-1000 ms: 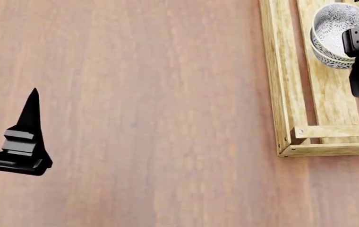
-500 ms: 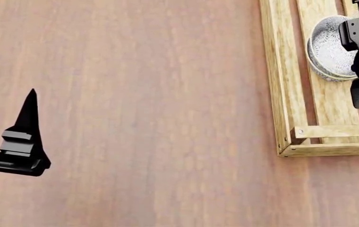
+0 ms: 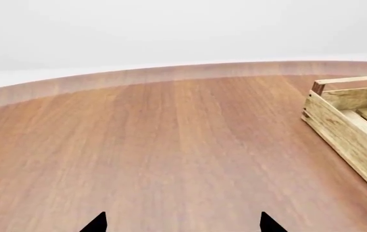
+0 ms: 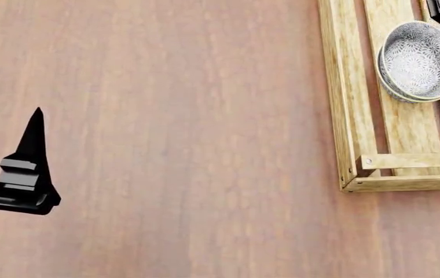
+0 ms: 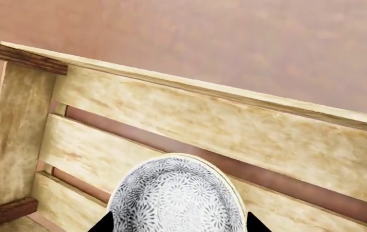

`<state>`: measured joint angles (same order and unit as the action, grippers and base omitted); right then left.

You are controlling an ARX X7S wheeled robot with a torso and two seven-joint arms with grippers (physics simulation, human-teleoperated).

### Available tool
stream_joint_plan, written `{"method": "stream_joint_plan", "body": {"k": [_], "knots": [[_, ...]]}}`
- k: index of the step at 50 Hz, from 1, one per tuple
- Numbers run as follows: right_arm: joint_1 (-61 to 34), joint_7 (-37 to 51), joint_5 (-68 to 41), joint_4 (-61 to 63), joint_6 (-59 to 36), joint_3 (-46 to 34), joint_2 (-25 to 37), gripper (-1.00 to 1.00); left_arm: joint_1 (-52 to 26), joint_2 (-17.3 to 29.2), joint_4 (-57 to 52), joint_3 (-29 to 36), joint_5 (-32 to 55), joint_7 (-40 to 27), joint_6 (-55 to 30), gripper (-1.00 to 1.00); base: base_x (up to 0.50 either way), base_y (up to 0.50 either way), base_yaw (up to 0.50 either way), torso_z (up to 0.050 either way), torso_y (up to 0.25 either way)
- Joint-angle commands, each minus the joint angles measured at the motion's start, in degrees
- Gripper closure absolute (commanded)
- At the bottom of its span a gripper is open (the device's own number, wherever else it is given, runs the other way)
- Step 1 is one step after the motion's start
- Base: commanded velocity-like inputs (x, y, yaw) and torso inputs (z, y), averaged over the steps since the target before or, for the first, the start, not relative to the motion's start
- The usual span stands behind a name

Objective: Stack the right bowl on the left bowl and place them in the tray.

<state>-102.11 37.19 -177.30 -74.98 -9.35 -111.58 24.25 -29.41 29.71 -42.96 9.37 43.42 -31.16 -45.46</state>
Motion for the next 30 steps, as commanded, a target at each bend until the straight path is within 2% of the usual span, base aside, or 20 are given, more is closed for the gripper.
{"method": "stream_joint_plan", "body": {"k": [1, 5, 16, 22, 24, 25, 27, 29, 30], "knots": [[-5.0, -1.4, 1.1, 0.0, 0.8, -6.5, -1.5, -1.00, -0.1, 0.0, 0.0, 0.0, 0.4, -0.1, 0.1, -1.00, 0.00, 0.00, 0.00, 0.000, 0.000], [-6.6, -2.5, 0.4, 0.0, 0.5, -8.3, -2.3, -1.00, -0.1, 0.0, 0.0, 0.0, 0.5, -0.1, 0.2, -1.00, 0.00, 0.00, 0.00, 0.000, 0.000], [-13.2, -11.8, 3.1, 0.0, -0.1, -20.7, -7.9, -1.00, 0.4, 0.1, 0.2, 0.1, -0.6, 0.1, 1.6, -1.00, 0.00, 0.00, 0.00, 0.000, 0.000], [-13.0, -19.8, 4.8, 0.0, -1.2, -25.2, -11.4, -1.00, 0.1, -0.3, 1.1, 0.6, -1.5, 0.5, 2.6, -1.00, 0.00, 0.00, 0.00, 0.000, 0.000], [-12.4, -20.0, 5.4, 0.1, -0.8, -26.0, -12.2, -1.00, 0.2, -0.5, 1.2, 0.6, -1.6, 0.6, 3.1, -1.00, 0.00, 0.00, 0.00, 0.000, 0.000], [-15.1, -22.2, 9.7, 8.7, 7.8, -27.4, -10.1, -1.00, 0.1, -0.6, 1.2, 1.0, -2.0, 0.5, 3.1, -1.00, 0.00, 0.00, 0.00, 0.000, 0.000], [-22.4, -19.5, 18.7, 25.9, 25.0, -29.1, -3.4, -1.00, -0.1, -0.4, 0.6, 1.2, -2.3, 0.4, 3.2, -1.00, 0.00, 0.00, 0.00, 0.000, 0.000], [-24.9, -17.6, 22.6, 43.0, 42.2, -30.0, -1.1, -1.00, -0.4, -0.3, 0.2, 0.9, -2.0, 0.2, 3.1, -1.00, 0.00, 0.00, 0.00, 0.000, 0.000], [-25.2, -18.4, 23.3, 51.6, 46.2, -29.3, 0.0, -1.00, -0.4, -0.4, 0.0, 0.7, -1.8, 0.1, 3.1, -1.00, 0.00, 0.00, 0.00, 0.000, 0.000]]}}
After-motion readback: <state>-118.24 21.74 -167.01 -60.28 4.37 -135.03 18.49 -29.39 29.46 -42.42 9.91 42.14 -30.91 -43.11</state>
